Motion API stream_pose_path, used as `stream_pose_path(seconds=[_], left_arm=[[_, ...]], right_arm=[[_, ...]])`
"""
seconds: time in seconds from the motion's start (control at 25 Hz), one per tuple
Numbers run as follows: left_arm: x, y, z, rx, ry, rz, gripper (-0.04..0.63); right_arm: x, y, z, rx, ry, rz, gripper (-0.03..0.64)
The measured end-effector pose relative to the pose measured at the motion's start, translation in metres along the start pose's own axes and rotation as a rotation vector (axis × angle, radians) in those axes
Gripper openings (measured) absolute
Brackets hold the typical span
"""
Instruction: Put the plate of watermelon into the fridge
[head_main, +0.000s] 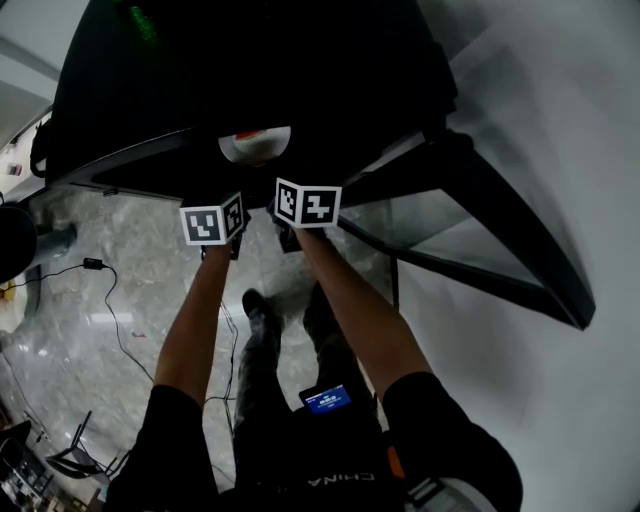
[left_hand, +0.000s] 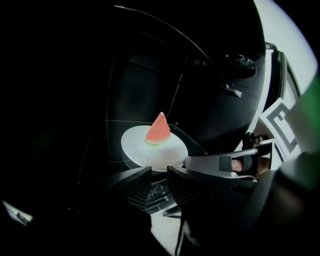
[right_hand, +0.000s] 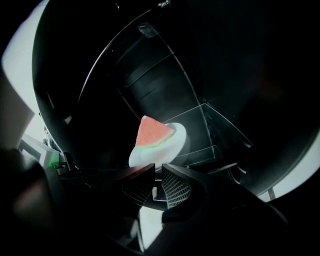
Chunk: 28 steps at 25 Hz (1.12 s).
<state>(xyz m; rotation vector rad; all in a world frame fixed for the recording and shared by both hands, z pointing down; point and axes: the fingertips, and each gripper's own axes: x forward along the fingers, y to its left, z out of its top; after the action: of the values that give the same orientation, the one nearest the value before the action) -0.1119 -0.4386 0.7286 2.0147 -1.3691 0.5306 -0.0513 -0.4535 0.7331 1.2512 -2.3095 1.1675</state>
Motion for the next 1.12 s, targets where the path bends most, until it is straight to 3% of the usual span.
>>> stream_pose_path(seconds=[0.72,1.12], left_arm=[[0.014,0.013,0.024,0.027,0.036,0.015,0.081],[-0.05,-0.033,0.051,0.068,-0.118,-0.054,0.081]], right_arm=[[0.016,0.001,0.028,-0.142,0.047,-0.044,0.049],[-0.042,0.058,0.039,-0.343,0.011,0.013,0.051]])
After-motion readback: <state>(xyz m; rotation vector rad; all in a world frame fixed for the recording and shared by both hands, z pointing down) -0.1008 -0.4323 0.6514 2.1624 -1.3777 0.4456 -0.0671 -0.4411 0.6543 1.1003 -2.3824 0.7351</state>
